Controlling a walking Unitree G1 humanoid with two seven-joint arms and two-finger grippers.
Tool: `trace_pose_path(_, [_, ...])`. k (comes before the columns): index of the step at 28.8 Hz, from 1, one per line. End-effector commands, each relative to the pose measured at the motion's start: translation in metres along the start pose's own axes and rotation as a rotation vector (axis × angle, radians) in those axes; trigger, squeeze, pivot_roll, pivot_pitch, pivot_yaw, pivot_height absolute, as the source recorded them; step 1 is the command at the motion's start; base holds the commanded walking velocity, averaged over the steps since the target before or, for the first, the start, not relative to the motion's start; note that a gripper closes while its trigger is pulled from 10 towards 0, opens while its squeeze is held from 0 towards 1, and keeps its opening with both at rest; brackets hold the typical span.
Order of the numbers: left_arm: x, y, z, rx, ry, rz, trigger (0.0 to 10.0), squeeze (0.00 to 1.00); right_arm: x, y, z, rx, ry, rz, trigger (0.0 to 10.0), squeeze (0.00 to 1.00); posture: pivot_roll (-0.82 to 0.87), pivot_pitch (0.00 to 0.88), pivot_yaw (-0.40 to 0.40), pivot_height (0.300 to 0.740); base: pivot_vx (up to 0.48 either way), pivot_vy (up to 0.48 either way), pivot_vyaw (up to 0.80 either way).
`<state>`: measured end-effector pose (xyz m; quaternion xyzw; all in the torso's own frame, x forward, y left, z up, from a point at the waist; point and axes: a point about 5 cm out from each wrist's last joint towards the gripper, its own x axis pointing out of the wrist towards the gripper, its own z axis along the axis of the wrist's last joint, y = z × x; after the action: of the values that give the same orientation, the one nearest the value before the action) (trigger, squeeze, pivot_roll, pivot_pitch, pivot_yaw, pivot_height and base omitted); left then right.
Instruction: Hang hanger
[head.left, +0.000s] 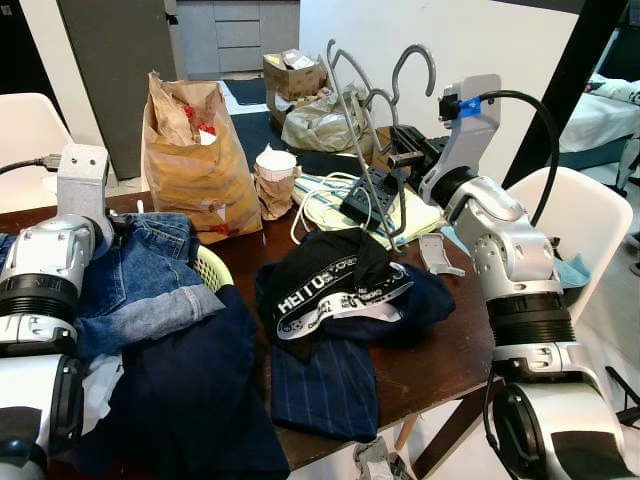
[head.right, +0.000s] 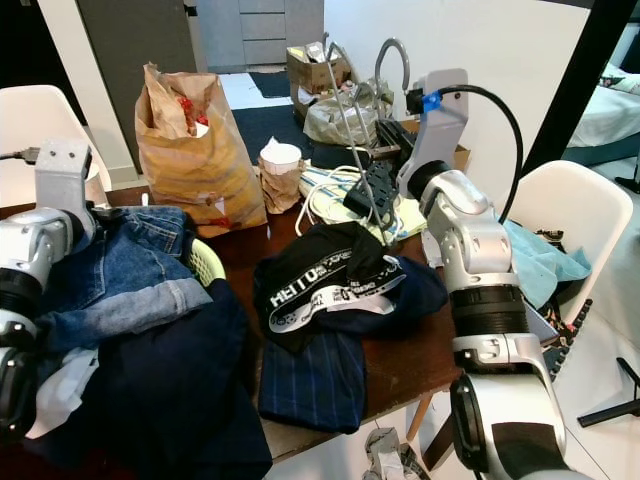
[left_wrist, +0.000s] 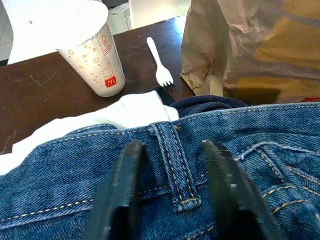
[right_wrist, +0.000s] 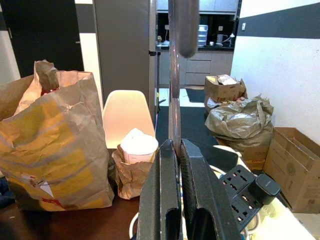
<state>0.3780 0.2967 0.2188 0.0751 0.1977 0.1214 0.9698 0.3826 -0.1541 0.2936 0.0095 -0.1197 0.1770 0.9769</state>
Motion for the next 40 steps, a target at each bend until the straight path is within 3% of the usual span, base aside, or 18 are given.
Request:
trace_pose_path(1, [0.003, -0.002, -0.011, 0.006, 0.055, -0.009, 0.0, 0.0, -0.001, -0.003, 0.003, -0.006, -0.003, -0.012, 10.0, 0.0, -0.09, 0.0, -0.043, 0.74, 0.0, 0.0, 0.0])
trace_pose_path(14, [0.0, 0.005, 0.0, -0.012, -0.018, 0.025, 0.0, 0.0, 0.0, -0.006, 0.006, -0.011, -0.011, -0.022, 10.0, 0.0, -0.09, 0.0, -0.046, 0.74, 0.0, 0.0, 0.0])
trace_pose_path(15, [-0.01, 0.017, 0.027, -0.01, -0.16, 0.084, 0.0, 0.0, 0.001, -0.006, 0.007, -0.01, -0.016, -0.022, 10.0, 0.0, -0.08, 0.0, -0.05, 0.74, 0.0, 0.0, 0.0])
trace_pose_path(17, [-0.01, 0.017, 0.027, -0.01, -0.16, 0.084, 0.0, 0.0, 0.001, -0.006, 0.007, -0.01, -0.016, -0.022, 10.0, 0.0, -0.08, 0.0, -0.05, 0.74, 0.0, 0.0, 0.0])
trace_pose_path(18, [-0.027, 0.03, 0.06, 0.007, -0.323, 0.154, 0.0, 0.0, 0.002, -0.006, 0.008, -0.009, -0.02, -0.022, 10.0, 0.0, -0.07, 0.0, -0.054, 0.74, 0.0, 0.0, 0.0])
trace_pose_path(20, [-0.027, 0.03, 0.06, 0.007, -0.323, 0.154, 0.0, 0.0, 0.002, -0.006, 0.008, -0.009, -0.02, -0.022, 10.0, 0.0, -0.07, 0.0, -0.054, 0.74, 0.0, 0.0, 0.0])
trace_pose_path(21, [-0.047, 0.04, 0.089, 0.025, -0.47, 0.217, 0.0, 0.0, 0.003, -0.006, 0.008, -0.008, -0.024, -0.021, 10.0, 0.0, -0.07, 0.0, -0.056, 0.74, 0.0, 0.0, 0.0])
trace_pose_path(22, [-0.047, 0.04, 0.089, 0.025, -0.47, 0.217, 0.0, 0.0, 0.003, -0.006, 0.008, -0.008, -0.024, -0.021, 10.0, 0.0, -0.07, 0.0, -0.056, 0.74, 0.0, 0.0, 0.0])
trace_pose_path(23, [-0.069, 0.046, 0.114, 0.037, -0.603, 0.262, 0.0, 0.0, 0.004, -0.005, 0.008, -0.005, -0.028, -0.019, 10.0, 0.0, -0.06, 0.0, -0.056, 0.74, 0.0, 0.0, 0.0])
trace_pose_path(25, [-0.069, 0.046, 0.114, 0.037, -0.603, 0.262, 0.0, 0.0, 0.004, -0.005, 0.008, -0.005, -0.028, -0.019, 10.0, 0.0, -0.06, 0.0, -0.056, 0.74, 0.0, 0.0, 0.0])
trace_pose_path(30, [-0.098, 0.045, 0.141, 0.04, -0.763, 0.269, 0.0, 0.0, 0.006, -0.003, 0.009, 0.001, -0.036, -0.017, 10.0, 0.0, -0.06, 0.0, -0.056, 0.74, 0.0, 0.0, 0.0])
trace_pose_path(31, [-0.111, 0.036, 0.152, 0.01, -0.85, 0.172, 0.0, 0.0, 0.007, -0.003, 0.01, 0.002, -0.042, -0.017, 10.0, 0.0, -0.06, 0.0, -0.054, 0.74, 0.0, 0.0, 0.0])
trace_pose_path(33, [-0.111, 0.036, 0.152, 0.01, -0.85, 0.172, 0.0, 0.0, 0.007, -0.003, 0.01, 0.002, -0.042, -0.017, 10.0, 0.0, -0.06, 0.0, -0.054, 0.74, 0.0, 0.0, 0.0])
trace_pose_path(34, [-0.124, 0.023, 0.158, -0.011, -0.924, 0.019, 0.0, 0.0, 0.007, -0.004, 0.011, 0.003, -0.047, -0.02, 10.0, 0.0, -0.06, 0.0, -0.053, 0.74, 0.0, 0.0, 0.0])
trace_pose_path(35, [-0.124, 0.023, 0.158, -0.011, -0.924, 0.019, 0.0, 0.0, 0.007, -0.004, 0.011, 0.003, -0.047, -0.02, 10.0, 0.0, -0.06, 0.0, -0.053, 0.74, 0.0, 0.0, 0.0])
trace_pose_path(37, [-0.163, -0.003, 0.158, -0.065, -1.075, -0.432, 0.0, 0.0, 0.007, -0.011, 0.014, 0.011, -0.058, -0.037, 10.0, 0.0, -0.05, 0.0, -0.057, 0.74, 0.0, 0.0, 0.0])
trace_pose_path(39, [-0.163, -0.003, 0.158, -0.065, -1.075, -0.432, 0.0, 0.0, 0.007, -0.011, 0.014, 0.011, -0.058, -0.037, 10.0, 0.0, -0.05, 0.0, -0.057, 0.74, 0.0, 0.0, 0.0])
trace_pose_path(40, [-0.179, -0.011, 0.154, -0.061, -1.117, -0.593, 0.0, 0.0, 0.008, -0.014, 0.015, 0.015, -0.062, -0.045, 10.0, 0.0, -0.05, 0.0, -0.058, 0.74, 0.0, 0.0, 0.0])
